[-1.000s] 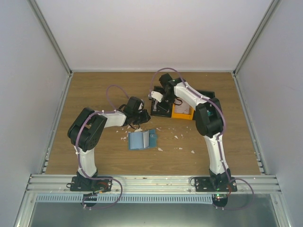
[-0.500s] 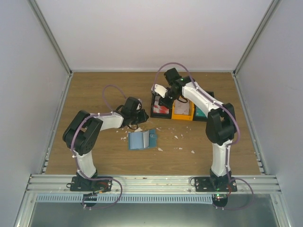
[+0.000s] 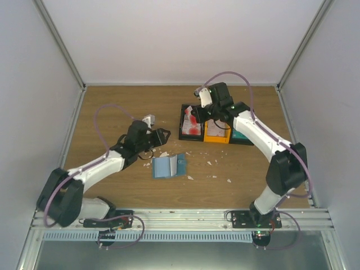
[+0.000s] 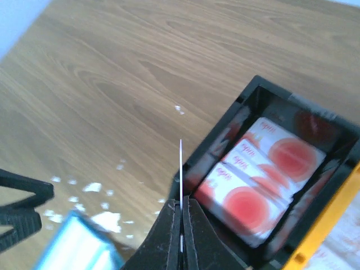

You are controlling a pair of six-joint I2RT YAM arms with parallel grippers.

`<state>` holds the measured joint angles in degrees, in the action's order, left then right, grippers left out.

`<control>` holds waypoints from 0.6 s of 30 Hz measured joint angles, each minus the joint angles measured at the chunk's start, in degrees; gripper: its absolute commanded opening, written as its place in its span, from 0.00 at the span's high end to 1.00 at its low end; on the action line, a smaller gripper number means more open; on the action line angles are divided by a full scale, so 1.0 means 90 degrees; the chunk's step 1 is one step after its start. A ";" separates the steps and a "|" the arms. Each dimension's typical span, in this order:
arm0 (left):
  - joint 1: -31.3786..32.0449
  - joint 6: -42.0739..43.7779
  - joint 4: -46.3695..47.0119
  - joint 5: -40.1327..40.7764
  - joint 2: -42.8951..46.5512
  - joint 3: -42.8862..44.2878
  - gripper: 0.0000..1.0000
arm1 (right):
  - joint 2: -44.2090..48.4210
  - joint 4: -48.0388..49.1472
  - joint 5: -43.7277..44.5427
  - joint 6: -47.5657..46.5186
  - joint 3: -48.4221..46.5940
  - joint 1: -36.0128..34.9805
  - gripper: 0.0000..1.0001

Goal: Put the credit cards into the card holder
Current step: Pick up the credit card from the storage box.

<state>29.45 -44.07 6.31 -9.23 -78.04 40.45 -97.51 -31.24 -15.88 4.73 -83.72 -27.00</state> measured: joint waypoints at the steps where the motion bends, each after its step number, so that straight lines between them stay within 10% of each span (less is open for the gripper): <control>1: 0.0000 0.0056 -0.0002 -0.0046 0.0248 -0.0070 0.43 | 0.0168 0.0163 -0.0126 0.0427 0.0172 0.0000 0.99; 8: -0.0012 0.0391 -0.0090 -0.0984 0.1421 -0.0138 0.25 | 0.1421 0.1479 -0.1110 0.2987 0.1804 -0.0019 0.99; 18: -0.0032 0.0024 -0.0588 -0.2470 0.1700 0.0267 0.29 | 0.2934 0.3864 -0.2681 0.5965 0.4138 -0.0107 0.99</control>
<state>29.17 -43.86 1.02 -31.46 -62.74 42.85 -71.11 3.53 -40.01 58.41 -46.48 -27.97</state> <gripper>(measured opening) 0.740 0.008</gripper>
